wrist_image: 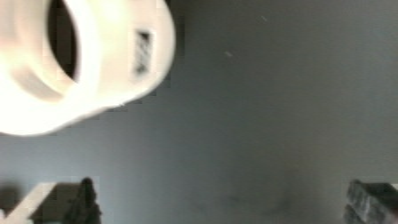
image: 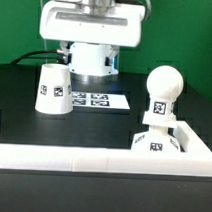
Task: Assemble lamp
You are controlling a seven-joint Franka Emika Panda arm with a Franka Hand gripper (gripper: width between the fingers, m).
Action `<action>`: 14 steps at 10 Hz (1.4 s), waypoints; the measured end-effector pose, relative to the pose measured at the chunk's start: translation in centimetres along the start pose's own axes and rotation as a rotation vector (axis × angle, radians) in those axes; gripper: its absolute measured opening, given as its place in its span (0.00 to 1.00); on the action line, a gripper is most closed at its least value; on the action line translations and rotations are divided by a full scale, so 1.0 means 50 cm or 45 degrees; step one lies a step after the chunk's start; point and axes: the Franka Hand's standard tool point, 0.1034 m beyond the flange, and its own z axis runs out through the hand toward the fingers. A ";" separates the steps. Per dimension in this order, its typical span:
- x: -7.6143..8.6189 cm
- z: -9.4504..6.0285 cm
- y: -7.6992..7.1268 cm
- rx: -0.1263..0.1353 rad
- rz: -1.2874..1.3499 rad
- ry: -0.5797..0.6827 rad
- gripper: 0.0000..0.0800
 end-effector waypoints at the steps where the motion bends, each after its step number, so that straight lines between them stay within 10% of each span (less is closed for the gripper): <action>1: -0.004 -0.009 0.018 0.002 0.021 0.010 0.87; 14: -0.060 0.032 0.061 -0.003 -0.016 0.072 0.87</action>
Offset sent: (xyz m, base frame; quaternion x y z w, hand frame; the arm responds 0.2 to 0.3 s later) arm 0.0000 0.0000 0.0000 0.0000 0.0000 0.0000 1.0000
